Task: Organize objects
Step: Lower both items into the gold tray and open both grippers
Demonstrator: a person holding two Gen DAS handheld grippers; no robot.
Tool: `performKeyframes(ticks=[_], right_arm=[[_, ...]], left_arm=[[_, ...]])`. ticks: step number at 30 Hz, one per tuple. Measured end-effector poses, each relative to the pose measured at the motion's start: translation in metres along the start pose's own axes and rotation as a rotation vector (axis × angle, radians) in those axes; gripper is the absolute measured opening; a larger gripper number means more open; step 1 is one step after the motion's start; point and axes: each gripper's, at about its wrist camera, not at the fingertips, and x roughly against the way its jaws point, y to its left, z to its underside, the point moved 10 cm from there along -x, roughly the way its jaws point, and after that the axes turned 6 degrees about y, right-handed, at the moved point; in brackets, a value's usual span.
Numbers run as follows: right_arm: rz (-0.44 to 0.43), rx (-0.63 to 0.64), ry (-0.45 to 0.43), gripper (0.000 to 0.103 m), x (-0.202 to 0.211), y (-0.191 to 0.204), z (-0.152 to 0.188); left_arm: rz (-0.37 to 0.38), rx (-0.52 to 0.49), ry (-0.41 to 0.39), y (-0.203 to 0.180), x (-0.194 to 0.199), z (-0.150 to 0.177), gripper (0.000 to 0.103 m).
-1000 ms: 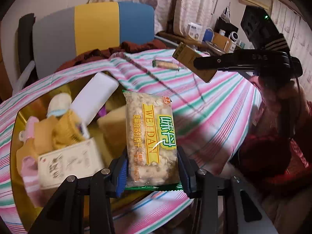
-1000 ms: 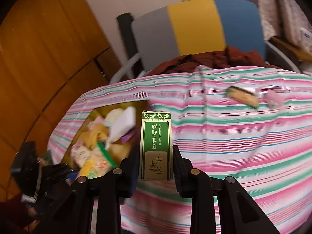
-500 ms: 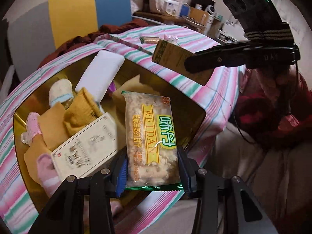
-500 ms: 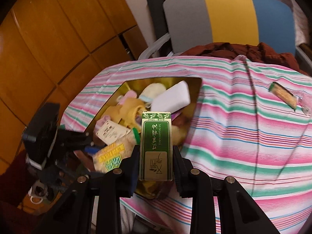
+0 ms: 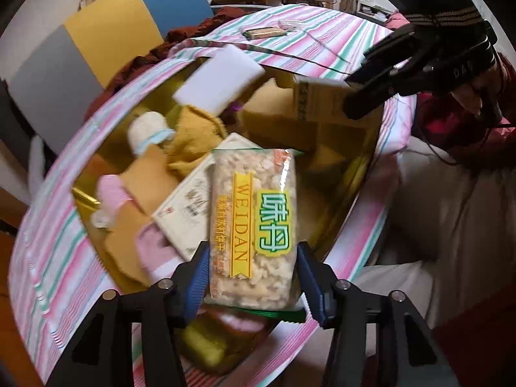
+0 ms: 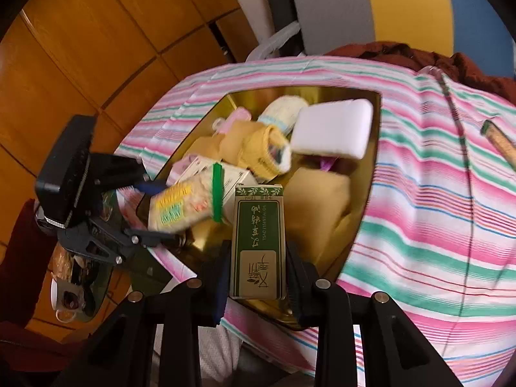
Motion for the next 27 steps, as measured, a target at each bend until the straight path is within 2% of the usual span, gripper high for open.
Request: performKeyframes(ticks=[3, 6, 15, 17, 20, 21, 23, 25, 27], right_arm=[[-0.013, -0.014, 0.009, 0.036, -0.006, 0.001, 0.001], [-0.016, -0.029, 0.003, 0.043, -0.007, 0.000, 0.002], [-0.031, -0.052, -0.022, 0.045, 0.002, 0.000, -0.002], [-0.033, -0.049, -0.027, 0.045, 0.003, 0.003, -0.004], [-0.034, -0.038, -0.029, 0.045, 0.002, 0.007, -0.005], [-0.038, -0.035, -0.026, 0.045, 0.001, 0.009, -0.005], [-0.047, -0.034, -0.022, 0.045, -0.001, 0.011, -0.006], [-0.051, -0.032, -0.025, 0.045, 0.000, 0.013, -0.006], [-0.052, -0.036, -0.033, 0.045, 0.001, 0.011, -0.007]], left_arm=[[0.063, 0.057, -0.064, 0.002, 0.015, -0.002, 0.065], [0.112, 0.076, -0.132, -0.001, 0.032, -0.005, 0.068], [0.117, 0.299, -0.234, 0.031, 0.039, -0.018, 0.068], [0.128, 0.368, -0.237, 0.041, 0.032, -0.021, 0.068], [0.203, 0.428, -0.217, 0.035, 0.017, -0.022, 0.066], [0.263, 0.413, -0.198, 0.023, 0.010, -0.022, 0.065], [0.278, 0.331, -0.174, 0.000, 0.004, -0.024, 0.065], [0.256, 0.261, -0.158, -0.014, 0.003, -0.026, 0.065], [0.200, 0.241, -0.162, -0.015, 0.006, -0.028, 0.065]])
